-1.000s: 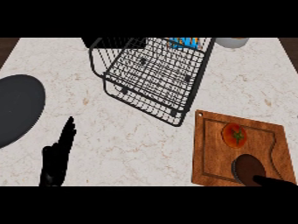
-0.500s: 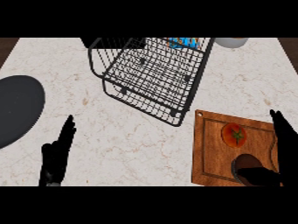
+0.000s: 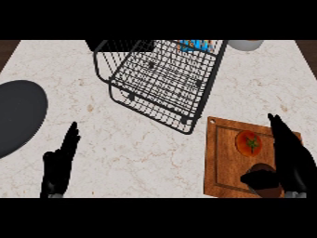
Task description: Pick the tomato from the cutting board and place it in the tiered basket
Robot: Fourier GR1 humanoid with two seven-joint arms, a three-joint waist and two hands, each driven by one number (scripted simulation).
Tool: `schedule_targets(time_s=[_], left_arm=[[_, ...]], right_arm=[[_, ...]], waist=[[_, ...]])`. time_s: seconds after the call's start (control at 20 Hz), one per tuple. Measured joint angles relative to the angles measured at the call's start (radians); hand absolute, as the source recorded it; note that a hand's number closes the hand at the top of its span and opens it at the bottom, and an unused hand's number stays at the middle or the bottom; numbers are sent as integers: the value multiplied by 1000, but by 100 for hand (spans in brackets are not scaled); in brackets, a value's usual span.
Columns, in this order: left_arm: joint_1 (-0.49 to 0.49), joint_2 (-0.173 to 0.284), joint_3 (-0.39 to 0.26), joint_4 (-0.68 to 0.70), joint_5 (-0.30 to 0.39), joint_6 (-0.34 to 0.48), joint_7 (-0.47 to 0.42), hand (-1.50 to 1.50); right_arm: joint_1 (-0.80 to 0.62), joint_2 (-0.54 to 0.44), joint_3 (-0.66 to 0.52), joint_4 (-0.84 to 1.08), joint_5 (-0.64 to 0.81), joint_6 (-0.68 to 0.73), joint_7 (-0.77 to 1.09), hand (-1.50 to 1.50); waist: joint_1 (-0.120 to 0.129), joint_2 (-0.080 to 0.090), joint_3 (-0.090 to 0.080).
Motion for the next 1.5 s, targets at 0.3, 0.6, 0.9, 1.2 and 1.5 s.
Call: schedule_targets(time_s=[0.3,0.6,0.9,1.2,1.5], left_arm=[[-1,-27,16,22,-22,-5,-15,0],[-21,-44,43,29,-41,-25,-1,0],[-1,-65,50,13,-70,-32,1,0],[7,-82,65,17,-90,-44,-14,0],[8,-88,87,7,-97,-68,-2,0]], right_arm=[[-56,43,-23,44,12,103,61,-150],[-60,85,-47,95,32,130,28,-150],[-88,108,-92,146,32,180,7,-150],[-111,132,-148,219,13,205,-29,-150],[-106,159,-168,299,32,175,-91,-150]], waist=[[0,0,0],[-1,0,0],[0,0,0],[0,0,0],[0,0,0]])
